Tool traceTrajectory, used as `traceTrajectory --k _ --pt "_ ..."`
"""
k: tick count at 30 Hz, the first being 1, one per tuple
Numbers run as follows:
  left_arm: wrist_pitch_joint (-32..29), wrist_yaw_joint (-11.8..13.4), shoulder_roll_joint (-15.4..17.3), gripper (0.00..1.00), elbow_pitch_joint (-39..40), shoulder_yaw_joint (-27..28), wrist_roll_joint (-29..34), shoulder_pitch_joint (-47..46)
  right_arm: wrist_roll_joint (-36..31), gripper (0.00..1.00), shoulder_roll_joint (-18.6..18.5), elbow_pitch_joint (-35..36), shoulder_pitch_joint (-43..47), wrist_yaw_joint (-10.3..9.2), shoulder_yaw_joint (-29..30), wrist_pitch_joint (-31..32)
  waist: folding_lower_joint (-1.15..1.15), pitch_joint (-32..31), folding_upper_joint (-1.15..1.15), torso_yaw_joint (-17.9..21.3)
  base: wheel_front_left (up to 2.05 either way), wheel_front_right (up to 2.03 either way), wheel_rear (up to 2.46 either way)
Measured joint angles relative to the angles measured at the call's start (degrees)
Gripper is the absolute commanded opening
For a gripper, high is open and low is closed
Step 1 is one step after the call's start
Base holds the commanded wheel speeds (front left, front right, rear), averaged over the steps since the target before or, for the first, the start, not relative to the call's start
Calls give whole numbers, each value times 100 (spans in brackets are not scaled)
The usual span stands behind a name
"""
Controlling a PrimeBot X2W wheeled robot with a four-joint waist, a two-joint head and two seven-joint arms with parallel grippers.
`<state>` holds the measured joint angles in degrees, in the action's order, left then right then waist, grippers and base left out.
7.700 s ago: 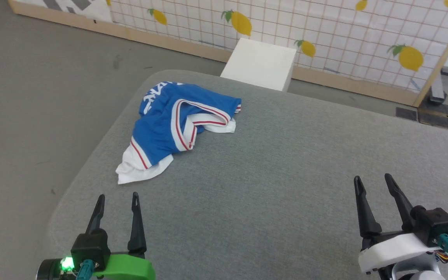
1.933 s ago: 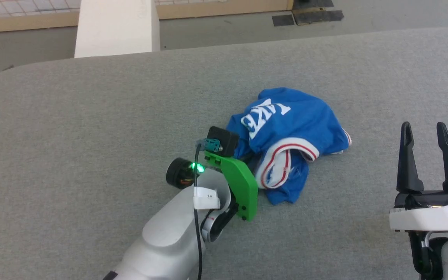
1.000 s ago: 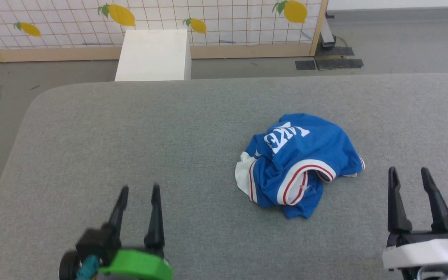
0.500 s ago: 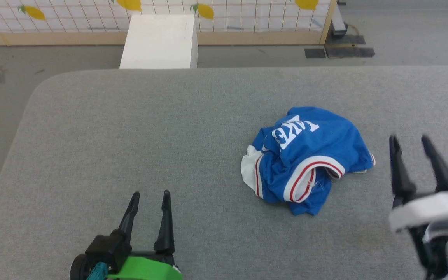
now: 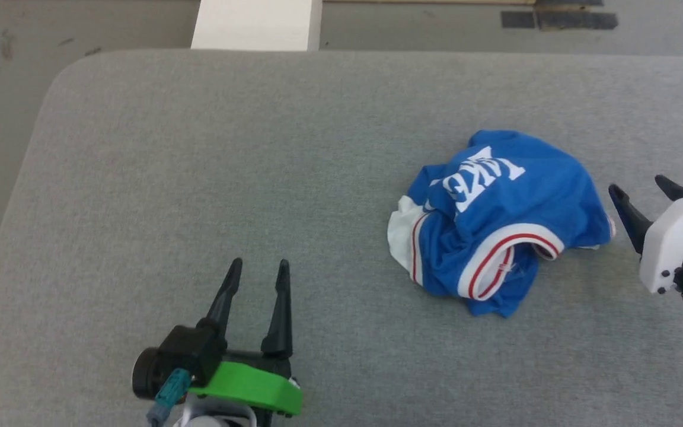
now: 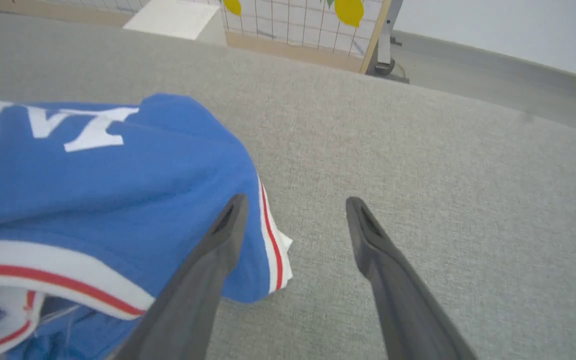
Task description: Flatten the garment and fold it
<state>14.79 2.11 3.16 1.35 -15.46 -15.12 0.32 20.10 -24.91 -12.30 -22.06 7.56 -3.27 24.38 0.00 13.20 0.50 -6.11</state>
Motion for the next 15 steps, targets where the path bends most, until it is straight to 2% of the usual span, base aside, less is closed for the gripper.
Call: traceTrajectory --k 1,2,9,10,12,15 --pt "0 46 -8 100 -4 -116 -24 -121 8 100 -244 -299 -105 0 -260 83 0 135 0 -142 0 0 0" --pt "0 55 -8 100 -8 -164 -49 -155 -2 100 -309 -404 -128 1 -318 73 0 181 0 -197 0 0 0" --pt "0 148 -12 100 -10 -327 -109 -297 65 100 -304 -1110 -186 0 -670 -127 0 462 0 -549 0 0 0" --pt "0 149 -13 100 -9 -339 -109 -310 119 53 -303 -1183 -240 0 -651 -164 0 501 0 -588 0 0 0" --pt "0 157 -13 100 -10 -353 -109 -328 153 0 -308 -1295 -361 0 -621 -260 0 564 0 -649 0 0 0" --pt "0 207 -12 100 -26 -341 -119 -331 172 0 -266 -1382 -487 1 -593 -511 0 607 0 -684 0 0 0"
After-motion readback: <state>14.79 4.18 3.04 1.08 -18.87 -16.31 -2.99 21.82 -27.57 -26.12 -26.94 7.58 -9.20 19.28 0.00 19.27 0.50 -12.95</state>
